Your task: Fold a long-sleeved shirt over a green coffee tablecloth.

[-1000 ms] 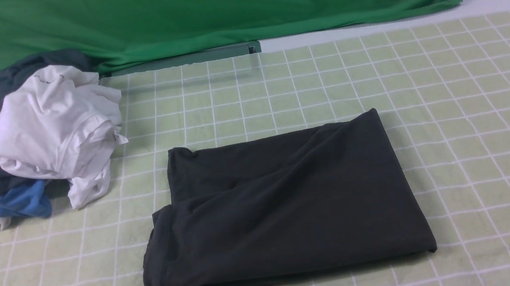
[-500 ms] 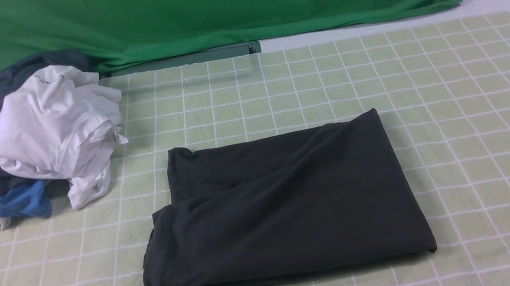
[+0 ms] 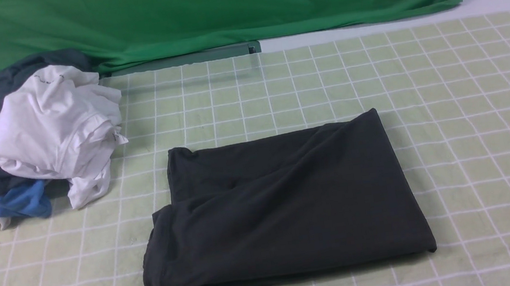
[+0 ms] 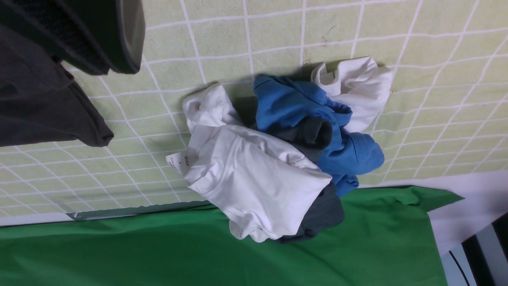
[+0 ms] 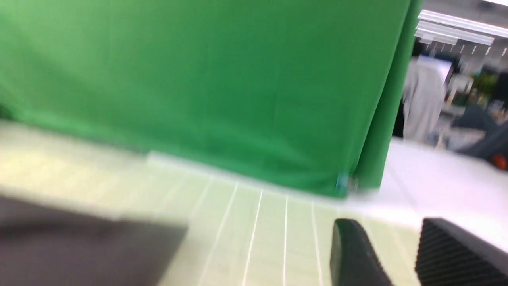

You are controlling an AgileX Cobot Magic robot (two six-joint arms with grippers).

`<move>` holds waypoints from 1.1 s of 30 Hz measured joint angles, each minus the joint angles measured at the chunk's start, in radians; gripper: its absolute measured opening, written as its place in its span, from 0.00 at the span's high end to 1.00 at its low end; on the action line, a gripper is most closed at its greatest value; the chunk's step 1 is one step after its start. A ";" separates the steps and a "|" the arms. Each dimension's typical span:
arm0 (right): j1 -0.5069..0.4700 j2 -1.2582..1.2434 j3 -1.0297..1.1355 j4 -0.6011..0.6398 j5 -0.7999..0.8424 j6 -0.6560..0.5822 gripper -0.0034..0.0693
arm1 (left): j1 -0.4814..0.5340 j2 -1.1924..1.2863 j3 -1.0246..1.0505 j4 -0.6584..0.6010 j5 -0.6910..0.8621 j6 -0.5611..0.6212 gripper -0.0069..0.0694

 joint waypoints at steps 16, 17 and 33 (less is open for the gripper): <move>-0.176 -0.009 0.071 -0.001 0.183 0.002 0.62 | 0.000 0.000 0.000 0.001 0.006 0.001 0.89; -0.177 -0.009 0.071 -0.001 0.183 0.008 0.62 | 0.000 0.000 0.000 0.001 0.006 0.001 0.89; -0.177 -0.009 0.071 -0.001 0.183 0.030 0.62 | 0.000 0.000 0.000 0.004 0.006 0.001 0.89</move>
